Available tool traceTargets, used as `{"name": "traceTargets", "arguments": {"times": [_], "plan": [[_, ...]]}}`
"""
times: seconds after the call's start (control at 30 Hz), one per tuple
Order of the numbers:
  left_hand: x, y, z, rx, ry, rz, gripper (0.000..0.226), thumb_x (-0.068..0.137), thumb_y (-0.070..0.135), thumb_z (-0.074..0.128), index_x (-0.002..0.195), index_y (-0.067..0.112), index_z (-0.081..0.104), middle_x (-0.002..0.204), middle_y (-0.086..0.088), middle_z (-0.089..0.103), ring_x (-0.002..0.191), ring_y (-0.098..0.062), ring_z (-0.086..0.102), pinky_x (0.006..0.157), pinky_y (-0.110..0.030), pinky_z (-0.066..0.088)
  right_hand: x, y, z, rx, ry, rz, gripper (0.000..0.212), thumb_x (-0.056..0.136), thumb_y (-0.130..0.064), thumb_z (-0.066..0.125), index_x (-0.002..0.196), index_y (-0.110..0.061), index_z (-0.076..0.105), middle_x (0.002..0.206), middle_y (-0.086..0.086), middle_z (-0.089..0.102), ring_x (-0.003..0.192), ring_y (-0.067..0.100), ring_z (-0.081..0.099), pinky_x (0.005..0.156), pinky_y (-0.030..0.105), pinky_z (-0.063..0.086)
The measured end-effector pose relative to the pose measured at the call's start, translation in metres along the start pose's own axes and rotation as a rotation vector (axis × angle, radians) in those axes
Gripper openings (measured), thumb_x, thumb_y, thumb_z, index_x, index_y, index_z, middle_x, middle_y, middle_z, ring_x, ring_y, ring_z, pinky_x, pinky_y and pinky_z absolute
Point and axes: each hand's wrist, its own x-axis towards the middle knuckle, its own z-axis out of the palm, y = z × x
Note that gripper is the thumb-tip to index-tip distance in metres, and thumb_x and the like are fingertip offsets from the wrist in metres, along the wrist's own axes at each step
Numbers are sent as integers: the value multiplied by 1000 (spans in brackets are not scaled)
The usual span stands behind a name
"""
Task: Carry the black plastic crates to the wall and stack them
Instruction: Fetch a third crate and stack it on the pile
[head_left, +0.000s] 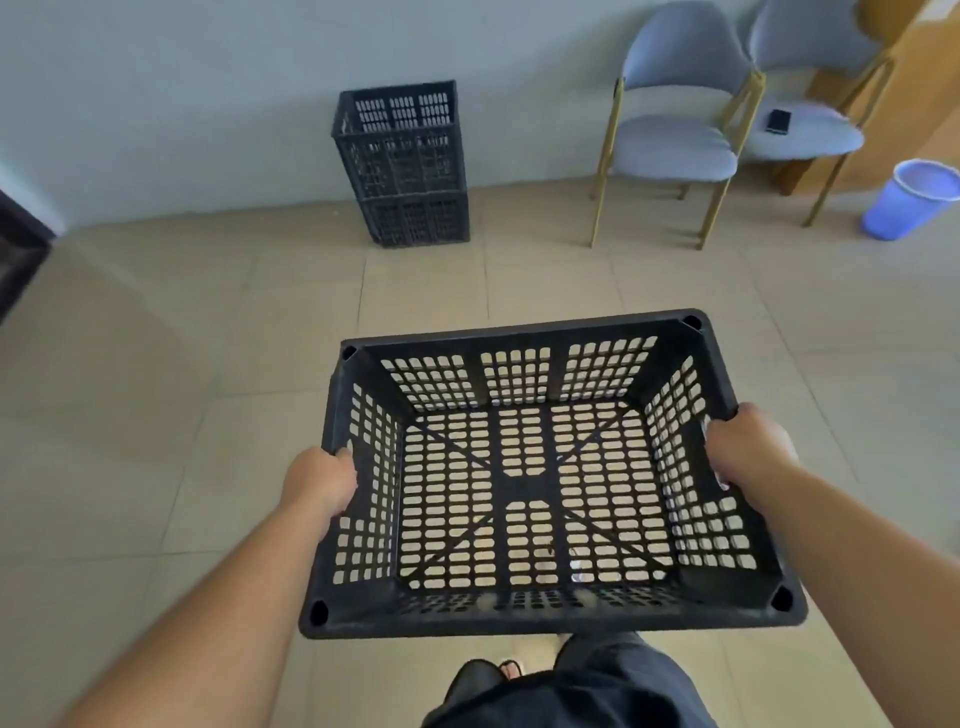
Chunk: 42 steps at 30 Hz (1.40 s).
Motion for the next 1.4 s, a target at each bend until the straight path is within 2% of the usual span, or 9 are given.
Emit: {"name": "traceTargets", "arguments": {"times": [0.23,0.37,0.5,0.6,0.83,0.97,1.13,1.27,1.4], "plan": [[57,62,-15,-98,56,-83,42,99,30,46,108,-5,66,100,-20,73,95,-42,69,71,-41,52,98,-98,18,-3,-99,-81,29,94,-15,47,118,0,56,91,21,64,75,35,64,54,30,46],[86,91,-30,-178,92,-135,36,102,25,45,106,-5,65,94,-17,70,78,-31,63,63,-35,47,143,-165,28,-54,-124,-143,33,97,-18,47,124,-1,54,98,21,64,78,36,62,52,29,43],[134,104,-48,-219,111,-162,35,93,27,51,101,-3,66,103,-27,72,83,-37,66,82,-52,57,173,-229,45,-69,-148,-182,32,97,-18,47,124,-2,54,99,19,63,78,36,62,56,32,47],[178,118,-62,-203,129,-177,34,91,29,52,97,-1,67,101,-26,72,93,-44,70,85,-55,59,193,-276,65,-80,-159,-187,30,98,-20,48,122,-3,54,102,20,64,84,39,64,62,35,51],[295,178,-113,-257,48,-150,19,99,19,51,92,3,59,84,-16,62,69,-29,58,57,-32,48,230,-389,114,-69,-132,-155,27,97,-21,49,117,-3,56,96,19,65,75,35,63,53,28,45],[357,219,-143,-253,38,-105,21,100,20,51,92,3,60,84,-16,63,70,-29,58,63,-37,51,241,-441,132,0,-109,-107,27,97,-25,50,116,-7,56,95,17,67,79,37,66,59,34,52],[424,281,-158,-209,27,-52,31,105,22,45,94,0,64,81,-8,65,66,-20,57,57,-30,42,271,-494,144,103,-94,-33,25,94,-30,53,111,-11,56,90,14,68,73,35,69,61,42,60],[487,344,-162,-207,4,-26,23,100,20,51,96,1,64,85,-14,65,73,-27,60,67,-35,50,323,-539,151,117,-79,-9,26,91,-29,52,109,-11,57,90,14,69,76,37,70,69,52,62],[543,409,-157,-188,-8,-11,23,101,21,51,92,2,61,85,-16,64,65,-24,56,63,-33,47,384,-588,155,141,-95,13,22,94,-27,52,108,-10,56,88,14,68,74,35,69,67,47,61]]}}
